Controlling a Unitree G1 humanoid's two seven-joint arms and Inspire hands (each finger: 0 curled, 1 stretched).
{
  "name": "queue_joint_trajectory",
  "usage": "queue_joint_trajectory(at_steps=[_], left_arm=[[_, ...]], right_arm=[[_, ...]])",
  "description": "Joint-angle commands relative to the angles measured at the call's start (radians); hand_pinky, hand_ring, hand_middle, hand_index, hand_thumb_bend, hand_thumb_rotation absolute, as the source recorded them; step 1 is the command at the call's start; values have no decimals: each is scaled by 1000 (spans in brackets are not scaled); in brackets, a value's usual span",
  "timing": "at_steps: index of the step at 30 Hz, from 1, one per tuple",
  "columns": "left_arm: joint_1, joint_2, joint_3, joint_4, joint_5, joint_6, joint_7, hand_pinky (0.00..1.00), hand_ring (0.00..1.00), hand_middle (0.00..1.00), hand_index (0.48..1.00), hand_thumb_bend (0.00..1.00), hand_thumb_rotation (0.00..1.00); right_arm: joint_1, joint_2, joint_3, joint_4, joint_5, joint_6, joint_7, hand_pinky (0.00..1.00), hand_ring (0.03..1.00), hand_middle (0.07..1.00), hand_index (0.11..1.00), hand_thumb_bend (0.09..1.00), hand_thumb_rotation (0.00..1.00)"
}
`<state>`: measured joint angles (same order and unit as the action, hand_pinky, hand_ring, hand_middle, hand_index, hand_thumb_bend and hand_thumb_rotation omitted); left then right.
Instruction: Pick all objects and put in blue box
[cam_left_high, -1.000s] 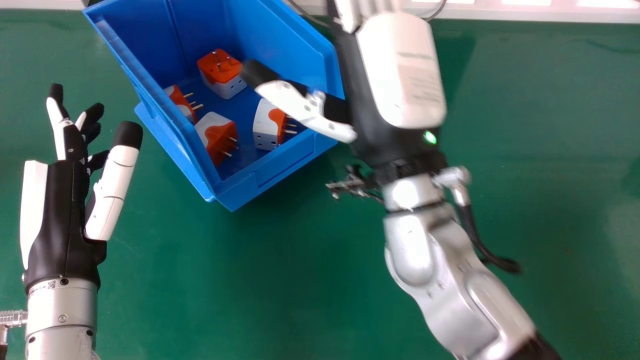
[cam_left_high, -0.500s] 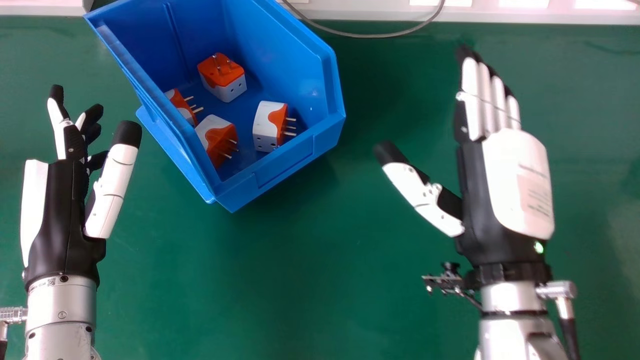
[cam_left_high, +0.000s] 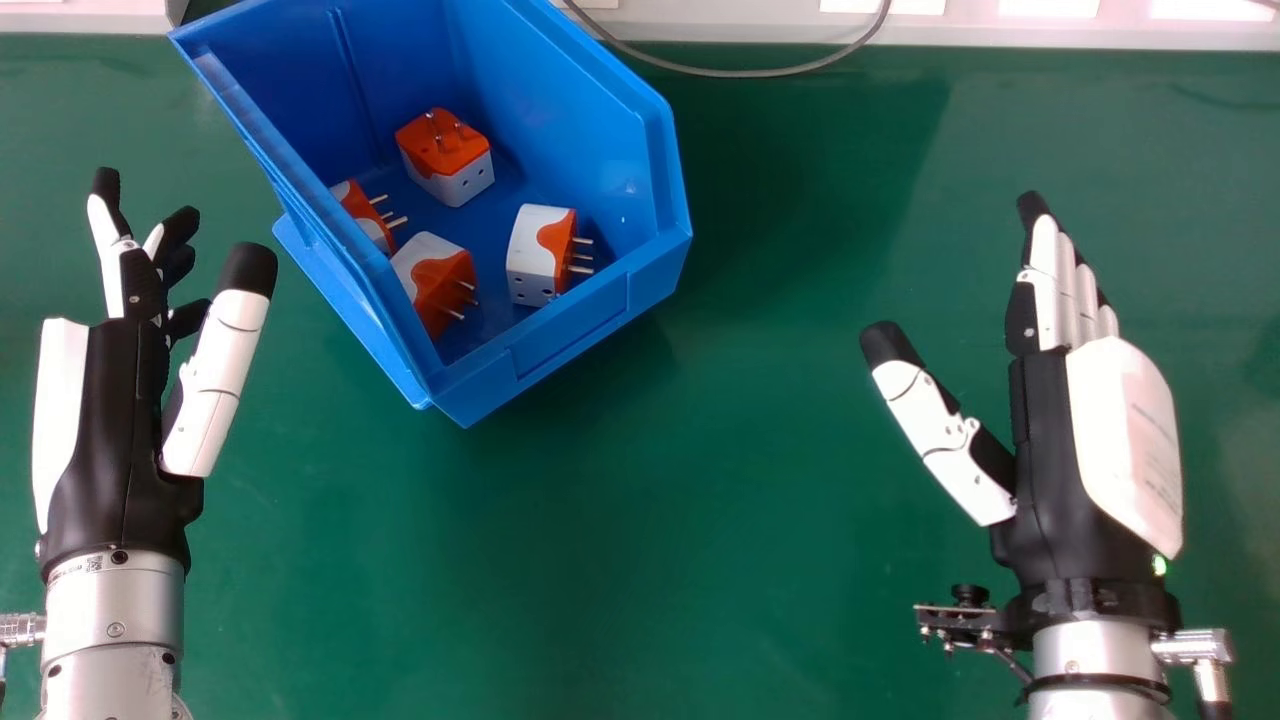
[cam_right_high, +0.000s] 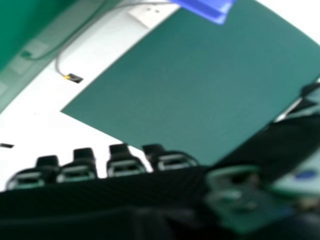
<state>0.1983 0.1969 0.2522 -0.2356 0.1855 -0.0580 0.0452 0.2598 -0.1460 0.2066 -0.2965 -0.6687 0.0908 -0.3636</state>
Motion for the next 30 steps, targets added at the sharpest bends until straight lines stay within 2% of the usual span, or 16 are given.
queue_joint_trajectory(at_steps=[1, 6, 10, 16, 18, 21, 25, 27, 30], left_arm=[[2, 7, 5, -7, -6, -30, 7, 856, 935, 943, 949, 817, 1000], [12, 3, 3, -17, -5, -33, 7, 846, 935, 942, 949, 819, 1000], [20, 0, -3, -15, 7, -41, 14, 845, 935, 942, 947, 817, 1000], [32, -16, -20, -15, 14, -61, 25, 855, 940, 942, 947, 804, 1000], [35, -22, -24, -8, 16, -73, 30, 858, 942, 943, 947, 798, 1000], [37, -24, -29, 2, 20, -87, 38, 859, 943, 943, 947, 790, 1000], [43, -30, -48, 11, 48, -112, 60, 861, 943, 943, 947, 766, 1000], [44, -31, -50, 17, 56, -123, 67, 863, 943, 942, 947, 755, 1000], [53, -28, -49, 28, 60, -140, 74, 864, 943, 942, 947, 733, 1000]], right_arm=[[7, 1, -13, -26, 20, -32, 10, 995, 1000, 1000, 1000, 332, 1000], [19, 1, -29, -37, 60, -48, 43, 969, 1000, 1000, 1000, 339, 1000], [32, -5, -43, -43, 90, -71, 66, 956, 1000, 1000, 1000, 345, 1000], [34, -20, -83, -40, 182, -112, 127, 941, 1000, 1000, 1000, 331, 1000], [35, -29, -99, -45, 214, -119, 155, 939, 1000, 1000, 1000, 325, 1000], [35, -35, -122, -57, 261, -123, 201, 940, 1000, 1000, 1000, 319, 1000], [41, -47, -197, -99, 449, -77, 336, 956, 1000, 1000, 1000, 319, 1000], [49, -56, -223, -127, 488, -38, 379, 976, 1000, 1000, 1000, 331, 1000], [60, -76, -246, -162, 500, 4, 418, 988, 1000, 1000, 1000, 354, 1000]])
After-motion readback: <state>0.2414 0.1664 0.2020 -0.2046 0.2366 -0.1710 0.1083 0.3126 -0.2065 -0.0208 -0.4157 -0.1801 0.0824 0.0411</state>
